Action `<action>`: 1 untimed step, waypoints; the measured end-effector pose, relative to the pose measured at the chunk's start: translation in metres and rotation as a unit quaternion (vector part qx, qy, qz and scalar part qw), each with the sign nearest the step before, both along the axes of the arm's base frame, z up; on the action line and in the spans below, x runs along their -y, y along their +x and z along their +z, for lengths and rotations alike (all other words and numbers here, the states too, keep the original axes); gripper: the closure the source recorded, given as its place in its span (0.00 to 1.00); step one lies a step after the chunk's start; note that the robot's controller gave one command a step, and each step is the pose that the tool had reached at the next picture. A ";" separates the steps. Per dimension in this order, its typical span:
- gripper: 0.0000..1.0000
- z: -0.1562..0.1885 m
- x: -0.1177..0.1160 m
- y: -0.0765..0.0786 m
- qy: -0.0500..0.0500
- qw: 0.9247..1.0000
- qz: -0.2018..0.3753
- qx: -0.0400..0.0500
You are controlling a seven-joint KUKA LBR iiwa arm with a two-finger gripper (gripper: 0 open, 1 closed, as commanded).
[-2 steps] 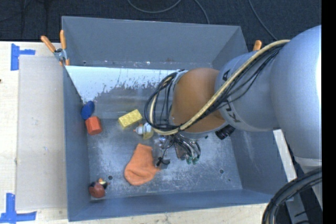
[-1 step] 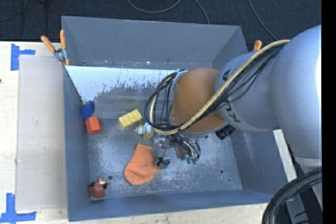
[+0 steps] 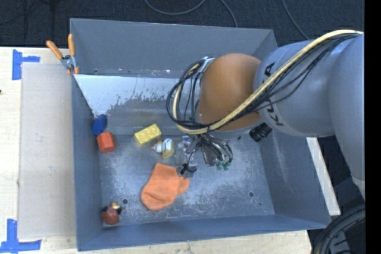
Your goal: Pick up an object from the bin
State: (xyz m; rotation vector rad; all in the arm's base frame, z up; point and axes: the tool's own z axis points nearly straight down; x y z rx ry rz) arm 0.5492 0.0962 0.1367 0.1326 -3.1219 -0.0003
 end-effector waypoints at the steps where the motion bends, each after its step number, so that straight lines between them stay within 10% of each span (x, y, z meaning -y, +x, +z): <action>1: 1.00 0.067 0.007 -0.010 0.000 1.000 0.014 0.000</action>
Offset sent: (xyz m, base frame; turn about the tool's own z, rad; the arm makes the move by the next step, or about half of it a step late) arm -0.0081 0.0109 0.0699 -0.0287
